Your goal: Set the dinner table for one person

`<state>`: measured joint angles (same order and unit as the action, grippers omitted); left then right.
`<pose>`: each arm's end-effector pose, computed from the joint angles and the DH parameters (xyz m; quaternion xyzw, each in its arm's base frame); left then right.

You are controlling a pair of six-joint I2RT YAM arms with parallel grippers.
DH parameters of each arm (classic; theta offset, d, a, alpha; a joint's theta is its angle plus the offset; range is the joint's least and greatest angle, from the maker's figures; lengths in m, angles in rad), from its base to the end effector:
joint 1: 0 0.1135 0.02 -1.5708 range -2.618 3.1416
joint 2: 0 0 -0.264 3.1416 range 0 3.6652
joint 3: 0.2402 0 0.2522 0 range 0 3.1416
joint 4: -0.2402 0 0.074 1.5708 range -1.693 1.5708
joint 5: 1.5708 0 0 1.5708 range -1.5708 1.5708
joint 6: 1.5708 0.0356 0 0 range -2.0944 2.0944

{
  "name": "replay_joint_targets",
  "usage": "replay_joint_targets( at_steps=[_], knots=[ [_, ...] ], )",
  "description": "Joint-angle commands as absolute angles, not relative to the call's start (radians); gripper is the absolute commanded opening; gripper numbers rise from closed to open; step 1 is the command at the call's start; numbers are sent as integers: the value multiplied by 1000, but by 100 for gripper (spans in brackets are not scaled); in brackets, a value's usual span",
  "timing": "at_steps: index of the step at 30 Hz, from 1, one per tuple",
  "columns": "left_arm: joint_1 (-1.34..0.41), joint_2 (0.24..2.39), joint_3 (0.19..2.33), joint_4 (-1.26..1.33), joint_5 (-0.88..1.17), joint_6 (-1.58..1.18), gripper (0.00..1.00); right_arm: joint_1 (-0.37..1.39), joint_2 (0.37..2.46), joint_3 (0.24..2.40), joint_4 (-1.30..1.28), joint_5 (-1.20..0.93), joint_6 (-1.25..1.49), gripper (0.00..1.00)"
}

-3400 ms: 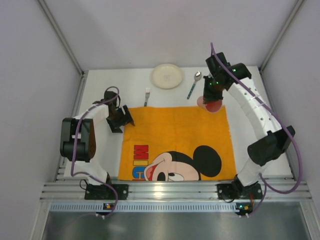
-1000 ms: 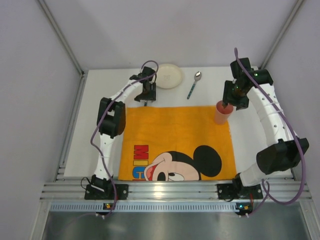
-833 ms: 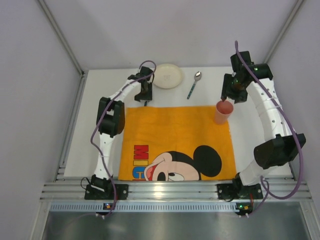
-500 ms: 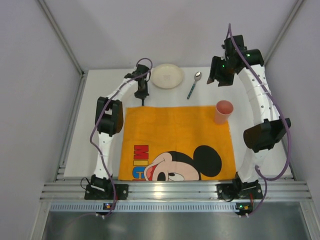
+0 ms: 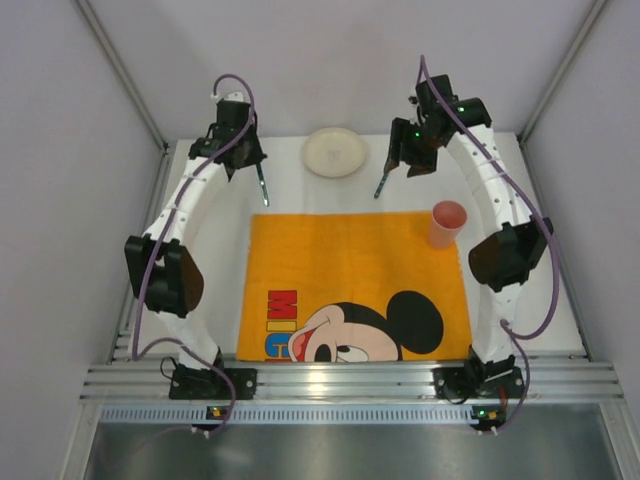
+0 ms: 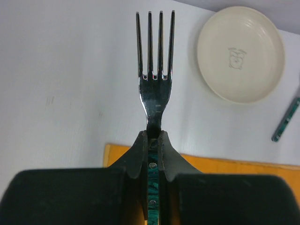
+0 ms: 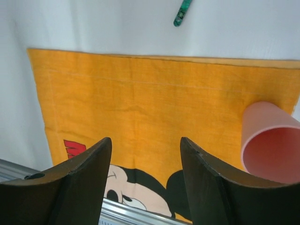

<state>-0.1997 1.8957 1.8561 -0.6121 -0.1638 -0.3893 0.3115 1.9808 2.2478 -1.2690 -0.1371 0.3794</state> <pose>0.4306 -0.0812 0.3478 -0.1207 0.8858 -0.0582 0.4443 0.3836 0.1286 0.3861 0.0133 0.9577 0.1566 0.2411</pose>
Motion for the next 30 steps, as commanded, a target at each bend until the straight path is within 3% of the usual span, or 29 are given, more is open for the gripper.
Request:
replay_joint_targets(
  at_steps=[1,4,10,18,21,23,25,30],
  knots=[
    [-259,1764,1673,-627,-138,-413,0,314,2084,2338,-1200,-189,408,61],
    [-268,1599,1505,-617,-79,-437,0,314,2169,2364,-1116,-189,442,62],
    [-328,1485,1280,-719,-20,-475,0,314,2327,2436,-981,-132,494,63],
    [-408,1370,1036,-721,-5,-569,0,316,2445,2471,-822,67,544,71],
    [-414,1338,959,-712,29,-591,19,314,2491,2480,-790,120,561,71],
    [-417,1316,915,-704,34,-604,47,318,2523,2480,-769,161,571,71],
    [-419,1302,897,-706,26,-612,65,321,2554,2483,-755,181,584,70],
    [-419,1301,899,-729,21,-614,70,319,2608,2508,-742,218,615,69]
  ],
)
